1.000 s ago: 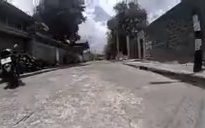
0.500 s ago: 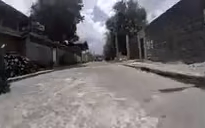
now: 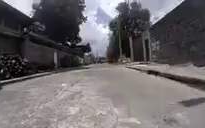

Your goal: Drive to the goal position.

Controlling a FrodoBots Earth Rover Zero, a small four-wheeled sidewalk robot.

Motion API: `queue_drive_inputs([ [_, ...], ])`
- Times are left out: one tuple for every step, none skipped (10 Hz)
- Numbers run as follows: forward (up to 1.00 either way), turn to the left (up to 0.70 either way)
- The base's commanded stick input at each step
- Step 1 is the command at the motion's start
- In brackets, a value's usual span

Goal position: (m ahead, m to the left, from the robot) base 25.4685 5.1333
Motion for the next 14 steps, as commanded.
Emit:
queue_drive_inputs([
  [1.00,0.00],
  [1.00,0.00],
  [1.00,0.00],
  [1.00,0.00],
  [1.00,0.00],
  [1.00,0.00],
  [1.00,0.00],
  [1.00,0.00],
  [1.00,0.00],
  [1.00,0.00],
  [1.00,0.00],
  [1.00,0.00],
  [1.00,0.00],
  [1.00,-0.05],
])
